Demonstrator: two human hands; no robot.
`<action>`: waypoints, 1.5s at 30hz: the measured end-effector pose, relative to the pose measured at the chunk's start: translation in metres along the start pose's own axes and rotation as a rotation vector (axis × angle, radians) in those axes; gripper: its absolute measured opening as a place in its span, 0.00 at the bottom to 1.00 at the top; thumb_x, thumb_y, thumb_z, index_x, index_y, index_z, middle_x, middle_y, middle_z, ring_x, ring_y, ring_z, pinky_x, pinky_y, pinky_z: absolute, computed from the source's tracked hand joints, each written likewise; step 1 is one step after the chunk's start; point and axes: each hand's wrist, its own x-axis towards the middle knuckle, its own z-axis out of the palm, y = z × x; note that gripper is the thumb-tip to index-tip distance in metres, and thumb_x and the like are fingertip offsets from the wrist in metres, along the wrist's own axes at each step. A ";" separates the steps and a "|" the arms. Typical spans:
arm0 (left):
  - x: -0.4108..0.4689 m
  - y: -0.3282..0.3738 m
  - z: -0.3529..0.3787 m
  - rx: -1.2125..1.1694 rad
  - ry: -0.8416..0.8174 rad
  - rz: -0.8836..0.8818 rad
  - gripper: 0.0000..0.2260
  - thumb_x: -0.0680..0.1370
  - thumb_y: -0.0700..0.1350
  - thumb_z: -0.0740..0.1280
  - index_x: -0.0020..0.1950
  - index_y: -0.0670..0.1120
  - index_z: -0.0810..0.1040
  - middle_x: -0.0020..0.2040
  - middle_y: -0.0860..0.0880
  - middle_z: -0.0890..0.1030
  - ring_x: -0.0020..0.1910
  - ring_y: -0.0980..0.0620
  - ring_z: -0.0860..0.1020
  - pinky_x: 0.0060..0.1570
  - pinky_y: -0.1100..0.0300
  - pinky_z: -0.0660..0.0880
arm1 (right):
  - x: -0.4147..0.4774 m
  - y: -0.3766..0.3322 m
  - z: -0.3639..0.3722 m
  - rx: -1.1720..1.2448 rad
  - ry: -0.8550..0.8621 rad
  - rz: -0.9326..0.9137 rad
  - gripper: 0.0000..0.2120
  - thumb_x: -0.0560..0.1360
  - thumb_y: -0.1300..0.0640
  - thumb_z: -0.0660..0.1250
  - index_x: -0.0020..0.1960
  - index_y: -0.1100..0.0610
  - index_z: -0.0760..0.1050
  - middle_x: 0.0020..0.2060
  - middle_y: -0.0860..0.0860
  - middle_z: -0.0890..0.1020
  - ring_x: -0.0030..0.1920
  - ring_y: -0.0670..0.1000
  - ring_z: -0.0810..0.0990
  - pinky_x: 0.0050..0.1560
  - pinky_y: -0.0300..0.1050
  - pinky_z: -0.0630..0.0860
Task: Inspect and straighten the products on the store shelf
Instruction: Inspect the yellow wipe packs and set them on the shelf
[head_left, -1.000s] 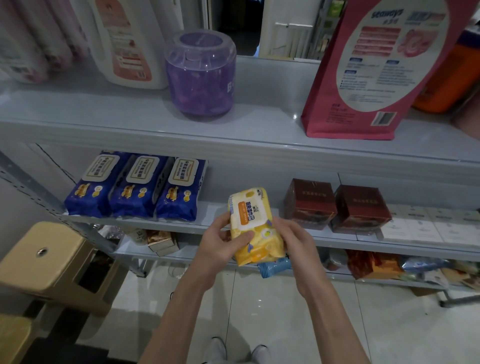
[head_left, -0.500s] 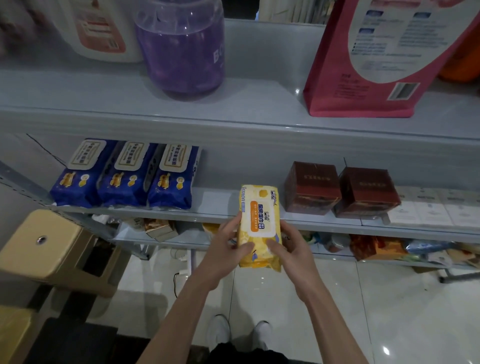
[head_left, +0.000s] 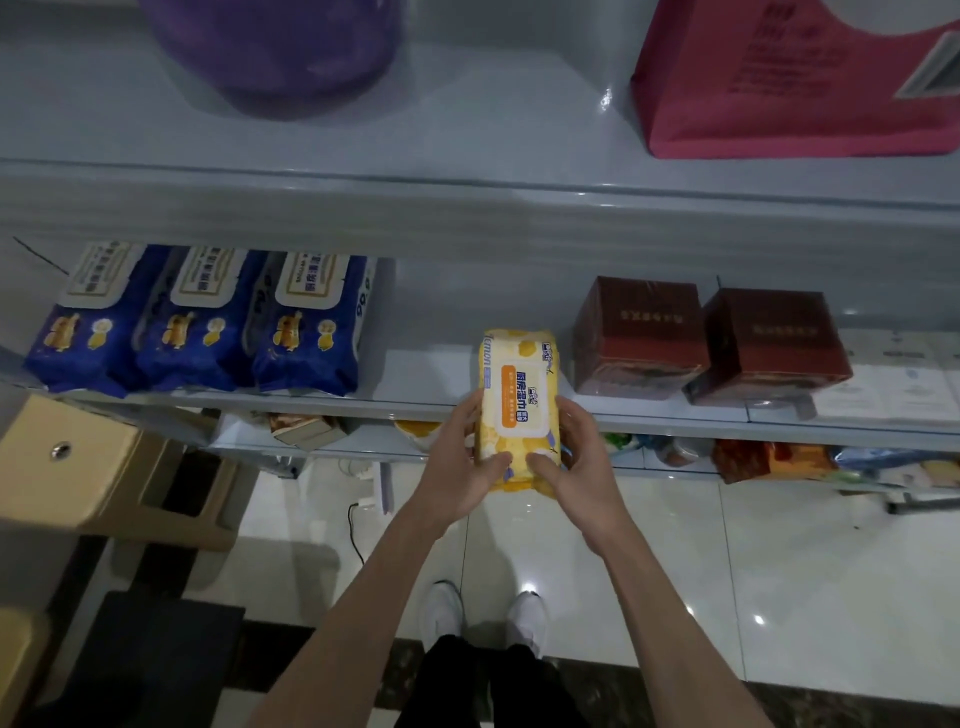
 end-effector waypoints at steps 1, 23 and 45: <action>0.002 -0.003 0.001 -0.005 0.006 -0.006 0.33 0.77 0.33 0.72 0.71 0.60 0.64 0.65 0.55 0.76 0.60 0.63 0.78 0.46 0.72 0.77 | 0.002 0.001 0.000 -0.010 0.002 -0.009 0.34 0.73 0.76 0.69 0.68 0.44 0.69 0.64 0.43 0.79 0.62 0.40 0.79 0.59 0.34 0.76; 0.085 0.029 -0.014 0.036 0.058 -0.002 0.26 0.79 0.34 0.68 0.76 0.46 0.67 0.64 0.50 0.78 0.51 0.64 0.79 0.47 0.68 0.79 | 0.086 -0.031 0.015 -0.121 0.024 -0.020 0.29 0.78 0.68 0.69 0.76 0.52 0.69 0.61 0.46 0.82 0.56 0.37 0.80 0.58 0.36 0.80; 0.002 0.052 -0.040 0.325 0.201 0.192 0.17 0.82 0.43 0.67 0.71 0.43 0.74 0.64 0.46 0.76 0.59 0.52 0.75 0.59 0.62 0.71 | 0.013 -0.066 0.004 -0.652 0.087 -0.203 0.17 0.81 0.54 0.68 0.69 0.54 0.76 0.65 0.53 0.77 0.63 0.54 0.78 0.62 0.47 0.74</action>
